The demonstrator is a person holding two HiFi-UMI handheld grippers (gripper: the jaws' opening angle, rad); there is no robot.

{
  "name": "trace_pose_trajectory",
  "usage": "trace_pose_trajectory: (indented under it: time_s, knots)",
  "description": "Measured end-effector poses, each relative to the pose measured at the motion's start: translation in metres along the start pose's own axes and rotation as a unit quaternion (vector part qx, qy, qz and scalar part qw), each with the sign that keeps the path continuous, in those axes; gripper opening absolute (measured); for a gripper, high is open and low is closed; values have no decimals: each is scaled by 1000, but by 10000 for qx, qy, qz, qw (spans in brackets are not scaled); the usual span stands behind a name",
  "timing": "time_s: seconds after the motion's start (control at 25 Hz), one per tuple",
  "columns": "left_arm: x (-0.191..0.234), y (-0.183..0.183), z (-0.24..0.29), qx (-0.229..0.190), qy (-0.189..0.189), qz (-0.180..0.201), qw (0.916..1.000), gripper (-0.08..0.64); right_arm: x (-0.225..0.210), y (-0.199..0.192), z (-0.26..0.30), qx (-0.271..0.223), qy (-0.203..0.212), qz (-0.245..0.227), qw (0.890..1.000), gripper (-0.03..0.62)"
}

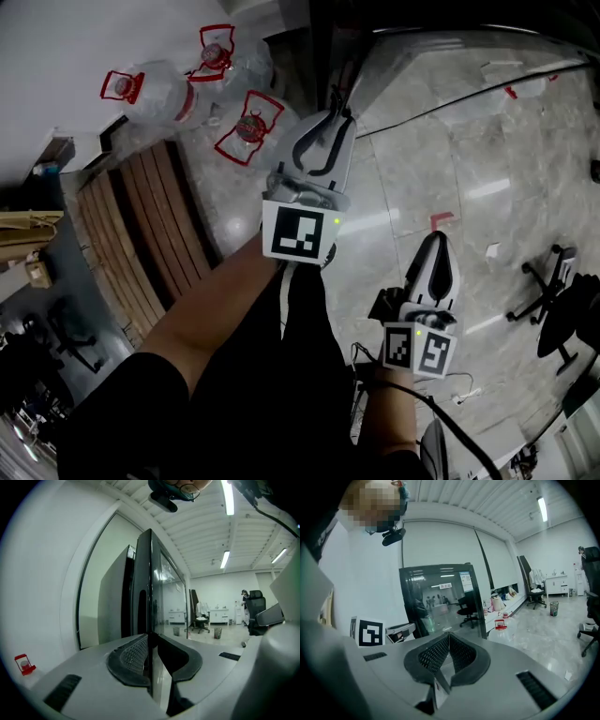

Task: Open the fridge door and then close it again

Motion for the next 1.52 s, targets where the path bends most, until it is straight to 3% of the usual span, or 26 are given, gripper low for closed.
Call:
trace_pose_trajectory:
  time_s: [0.4,0.52,0.56,0.64,0.88,1.04,1.24,1.52]
  knots:
    - [31,4,11,95,-89,182,9997,66,23,20,-7,-130,9,23,9999,15]
    - [33,10,-10,-36,134,130,9998,43,34,39,-23,-200,63,-6,9998,15]
    - [34,20,-25,-180,212,21,9996,9,40,47,-30,-225,130,-29,9997,15]
    - [31,48,-57,-353,191,-140,9991,8,54,66,-45,-290,269,-78,9992,15]
    - [-16,154,-140,-470,-692,-307,9960,6,96,130,-90,-688,571,-82,9960,15]
    - [-47,216,-183,-542,-1019,-391,9926,6,124,171,-130,-945,836,-99,9920,15]
    - [-69,257,-215,-616,-1212,-229,9905,6,151,201,-169,-1142,1163,-302,9862,15]
    - [-66,283,-230,-882,-1180,-217,9888,6,171,221,-186,-1272,1338,-349,9822,15]
Point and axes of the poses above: the fingertips, and each gripper's own axes: z forward along the fingers, x to its left, y out of its top, the point moved 1 cm from there along -z, backward along the fingers, and after that the axes turned 13 degrees about -y, right-handed, at the moved point
